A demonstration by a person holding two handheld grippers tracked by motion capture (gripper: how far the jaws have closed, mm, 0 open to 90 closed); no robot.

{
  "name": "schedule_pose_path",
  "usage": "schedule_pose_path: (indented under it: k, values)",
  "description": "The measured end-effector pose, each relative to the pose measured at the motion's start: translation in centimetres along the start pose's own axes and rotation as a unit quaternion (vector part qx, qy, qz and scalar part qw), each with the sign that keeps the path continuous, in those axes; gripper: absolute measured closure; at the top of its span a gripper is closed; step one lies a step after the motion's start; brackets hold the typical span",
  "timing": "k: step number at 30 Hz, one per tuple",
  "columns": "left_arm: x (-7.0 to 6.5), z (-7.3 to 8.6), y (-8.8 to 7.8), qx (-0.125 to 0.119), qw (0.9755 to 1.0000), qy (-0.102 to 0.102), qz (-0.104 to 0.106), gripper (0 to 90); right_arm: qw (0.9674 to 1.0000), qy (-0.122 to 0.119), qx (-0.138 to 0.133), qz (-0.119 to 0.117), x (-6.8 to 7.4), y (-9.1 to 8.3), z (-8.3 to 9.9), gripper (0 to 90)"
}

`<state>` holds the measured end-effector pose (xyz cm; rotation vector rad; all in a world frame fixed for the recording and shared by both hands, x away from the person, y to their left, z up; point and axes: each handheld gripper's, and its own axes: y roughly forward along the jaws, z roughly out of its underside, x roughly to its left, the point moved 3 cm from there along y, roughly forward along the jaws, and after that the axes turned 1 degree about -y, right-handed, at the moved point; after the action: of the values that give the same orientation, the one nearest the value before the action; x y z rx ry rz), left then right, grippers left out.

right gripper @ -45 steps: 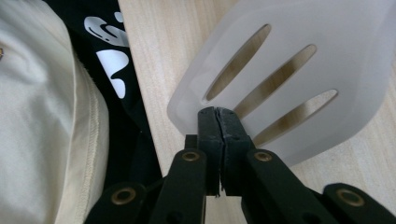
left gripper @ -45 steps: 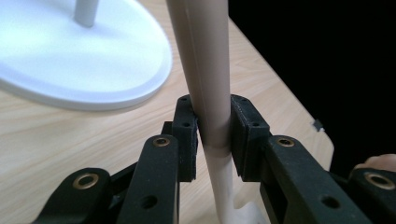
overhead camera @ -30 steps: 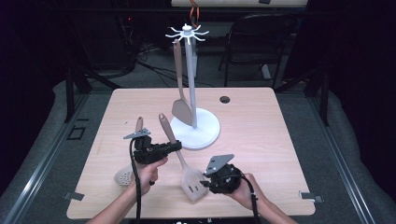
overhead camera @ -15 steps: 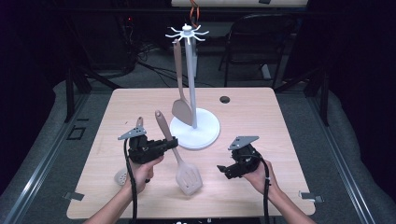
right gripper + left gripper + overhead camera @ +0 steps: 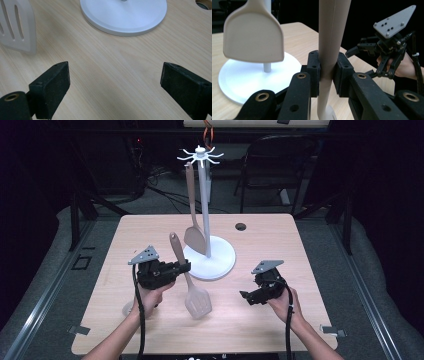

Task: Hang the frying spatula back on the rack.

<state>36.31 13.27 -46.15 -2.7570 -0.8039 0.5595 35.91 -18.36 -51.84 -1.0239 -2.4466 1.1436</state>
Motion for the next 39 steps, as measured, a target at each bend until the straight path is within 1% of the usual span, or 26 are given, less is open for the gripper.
schedule_pose_path:
  k: [2,4,6,12,14,17,19,20,22,24,28,29,30,32,34,38,39]
  values:
    - [-0.1,-0.5,0.1,-0.001,1.0,0.008,0.001,77.0,1.0,-0.002,0.005,-0.001,-0.1,0.1,0.1,8.4]
    - [-0.2,-1.1,0.3,0.002,0.9998,0.019,0.004,77.0,1.0,0.003,0.007,-0.007,0.0,0.2,0.1,8.5]
    - [-0.2,-1.7,0.6,0.007,0.9996,0.028,0.003,77.0,0.9999,-0.002,0.015,-0.007,-0.1,0.3,0.1,8.6]
    - [-0.4,-3.9,1.2,0.016,0.9987,0.049,0.008,77.0,0.9998,-0.001,0.018,-0.012,0.0,0.5,0.0,8.3]
    - [-0.4,-4.4,1.4,0.018,0.9982,0.055,0.014,77.0,0.9996,-0.002,0.021,-0.016,0.0,0.6,0.1,8.2]
    - [-0.2,-5.2,1.6,0.02,0.998,0.059,0.013,77.0,0.9995,-0.006,0.027,-0.016,0.1,0.6,0.1,8.2]
    - [0.0,-5.7,1.7,0.02,0.9979,0.06,0.009,77.0,0.9994,-0.007,0.027,-0.019,0.1,0.6,0.0,8.2]
    - [0.0,-5.9,1.8,0.019,0.9978,0.062,0.011,76.9,0.9994,-0.007,0.025,-0.021,0.2,0.7,0.0,8.2]
    - [0.1,-6.4,2.0,0.024,0.9974,0.067,0.01,77.0,0.9994,-0.007,0.026,-0.02,0.1,0.7,0.0,8.3]
    - [0.1,-6.8,2.1,0.027,0.9968,0.075,0.01,77.0,0.9992,-0.011,0.034,-0.017,0.0,0.7,0.1,8.3]
    - [0.3,-7.5,2.4,0.029,0.9957,0.087,0.012,76.9,0.9993,-0.003,0.035,-0.014,-0.4,0.8,0.2,8.4]
    - [0.3,-7.7,2.5,0.031,0.9955,0.089,0.009,76.9,0.9993,-0.001,0.034,-0.015,-0.4,0.8,0.2,8.4]
    - [0.3,-7.9,2.6,0.031,0.9954,0.09,0.011,76.9,0.9993,-0.001,0.035,-0.015,-0.5,0.9,0.3,8.4]
    - [0.3,-8.3,2.7,0.034,0.9953,0.091,0.005,76.9,0.999,-0.002,0.04,-0.018,-0.5,0.9,0.3,8.5]
    - [0.3,-8.7,2.8,0.035,0.995,0.093,0.003,76.9,0.9989,-0.002,0.043,-0.018,-0.5,1.1,0.4,8.5]
    - [0.3,-9.5,3.1,0.035,0.994,0.104,0.004,76.9,0.9985,-0.005,0.051,-0.02,-0.5,1.2,0.5,8.5]
    - [0.4,-9.7,3.2,0.035,0.9937,0.106,0.004,76.9,0.9987,0.0,0.046,-0.022,-0.4,1.3,0.5,8.4]
